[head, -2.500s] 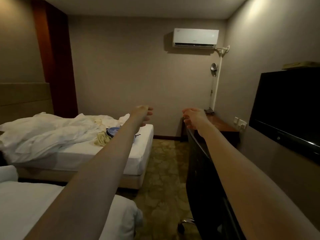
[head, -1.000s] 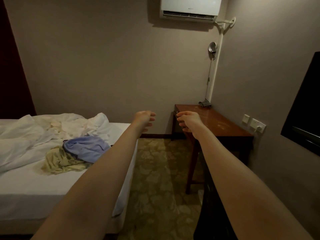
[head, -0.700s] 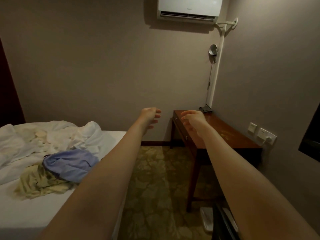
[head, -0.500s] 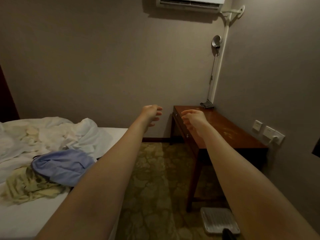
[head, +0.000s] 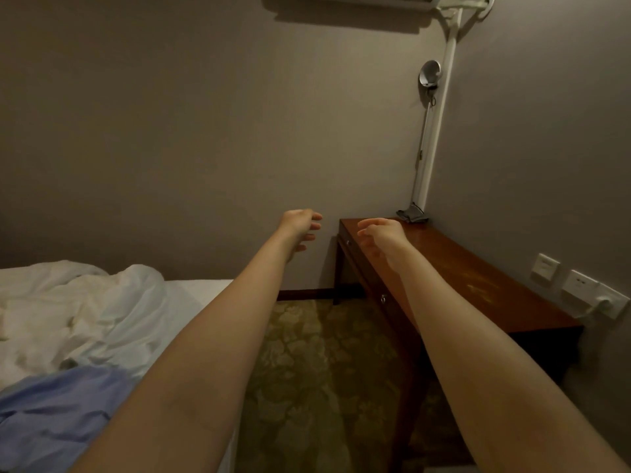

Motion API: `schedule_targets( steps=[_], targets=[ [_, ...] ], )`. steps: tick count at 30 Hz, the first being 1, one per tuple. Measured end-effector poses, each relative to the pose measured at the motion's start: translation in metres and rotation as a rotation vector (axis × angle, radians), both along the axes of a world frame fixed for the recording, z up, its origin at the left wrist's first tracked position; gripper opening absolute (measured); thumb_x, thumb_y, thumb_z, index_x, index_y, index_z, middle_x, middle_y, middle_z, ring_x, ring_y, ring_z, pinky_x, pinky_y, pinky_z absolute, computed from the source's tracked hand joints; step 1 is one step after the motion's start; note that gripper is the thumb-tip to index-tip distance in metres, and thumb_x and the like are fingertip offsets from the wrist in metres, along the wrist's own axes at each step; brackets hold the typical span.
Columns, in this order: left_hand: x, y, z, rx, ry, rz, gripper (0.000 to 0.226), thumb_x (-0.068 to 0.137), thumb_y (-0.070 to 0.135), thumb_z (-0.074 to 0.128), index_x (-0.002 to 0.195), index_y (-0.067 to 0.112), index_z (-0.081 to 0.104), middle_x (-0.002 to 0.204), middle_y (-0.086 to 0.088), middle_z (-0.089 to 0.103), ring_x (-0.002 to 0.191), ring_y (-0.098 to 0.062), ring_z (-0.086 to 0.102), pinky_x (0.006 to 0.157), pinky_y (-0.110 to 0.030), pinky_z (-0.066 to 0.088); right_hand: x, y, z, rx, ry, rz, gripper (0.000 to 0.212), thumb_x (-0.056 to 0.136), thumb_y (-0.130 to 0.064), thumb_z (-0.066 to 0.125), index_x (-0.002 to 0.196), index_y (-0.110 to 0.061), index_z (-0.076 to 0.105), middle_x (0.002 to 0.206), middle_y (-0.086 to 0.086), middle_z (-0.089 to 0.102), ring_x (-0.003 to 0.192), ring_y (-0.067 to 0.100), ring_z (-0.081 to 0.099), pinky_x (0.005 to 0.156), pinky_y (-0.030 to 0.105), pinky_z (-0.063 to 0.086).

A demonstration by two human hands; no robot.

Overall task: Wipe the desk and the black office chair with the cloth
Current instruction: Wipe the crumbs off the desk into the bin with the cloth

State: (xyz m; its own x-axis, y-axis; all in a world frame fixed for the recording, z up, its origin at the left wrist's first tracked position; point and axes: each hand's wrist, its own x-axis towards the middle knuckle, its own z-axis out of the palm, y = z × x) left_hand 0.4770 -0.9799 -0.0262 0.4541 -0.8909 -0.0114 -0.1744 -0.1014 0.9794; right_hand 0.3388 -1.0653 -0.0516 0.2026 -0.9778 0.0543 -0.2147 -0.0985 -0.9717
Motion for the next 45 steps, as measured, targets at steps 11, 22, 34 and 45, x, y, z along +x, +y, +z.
schedule_targets(
  steps=[11,22,34,45],
  targets=[
    [0.085,-0.135,-0.01,0.011,0.029,-0.022,0.033,0.098,0.021,0.034,0.116,0.014,0.06,0.103,-0.002,0.056,0.067,-0.011,0.048,0.08,-0.03,0.036,0.077,-0.12,-0.005,0.018,-0.008,-0.033,0.022,0.095,-0.005,0.044,0.103,-0.012,0.063,0.084,0.0,0.062,0.069,0.012,0.055,0.053,0.022,0.041],
    [0.124,-0.266,-0.033,0.007,0.041,-0.034,0.026,0.096,0.019,0.036,0.107,0.019,0.059,0.099,-0.002,0.057,0.065,-0.01,0.049,0.06,-0.023,0.033,0.112,-0.242,-0.022,-0.014,0.08,-0.057,0.025,0.096,-0.006,0.041,0.104,-0.012,0.064,0.096,0.003,0.063,0.07,0.012,0.055,0.036,0.015,0.035],
    [0.147,-0.442,-0.033,0.024,0.047,-0.058,0.021,0.096,0.02,0.035,0.1,0.019,0.056,0.079,0.006,0.055,0.066,-0.01,0.05,0.058,-0.022,0.031,0.121,-0.412,-0.028,-0.003,0.05,-0.084,0.026,0.093,-0.001,0.042,0.105,-0.006,0.065,0.094,0.006,0.063,0.067,0.011,0.055,0.043,0.017,0.038],
    [0.17,-0.574,-0.048,0.061,0.079,-0.095,0.021,0.096,0.019,0.036,0.099,0.02,0.056,0.076,0.006,0.055,0.065,-0.01,0.05,0.056,-0.021,0.032,0.151,-0.533,-0.039,0.024,0.06,-0.125,0.024,0.093,-0.001,0.043,0.096,-0.01,0.065,0.091,0.005,0.064,0.065,0.011,0.055,0.052,0.023,0.041]
  ],
)
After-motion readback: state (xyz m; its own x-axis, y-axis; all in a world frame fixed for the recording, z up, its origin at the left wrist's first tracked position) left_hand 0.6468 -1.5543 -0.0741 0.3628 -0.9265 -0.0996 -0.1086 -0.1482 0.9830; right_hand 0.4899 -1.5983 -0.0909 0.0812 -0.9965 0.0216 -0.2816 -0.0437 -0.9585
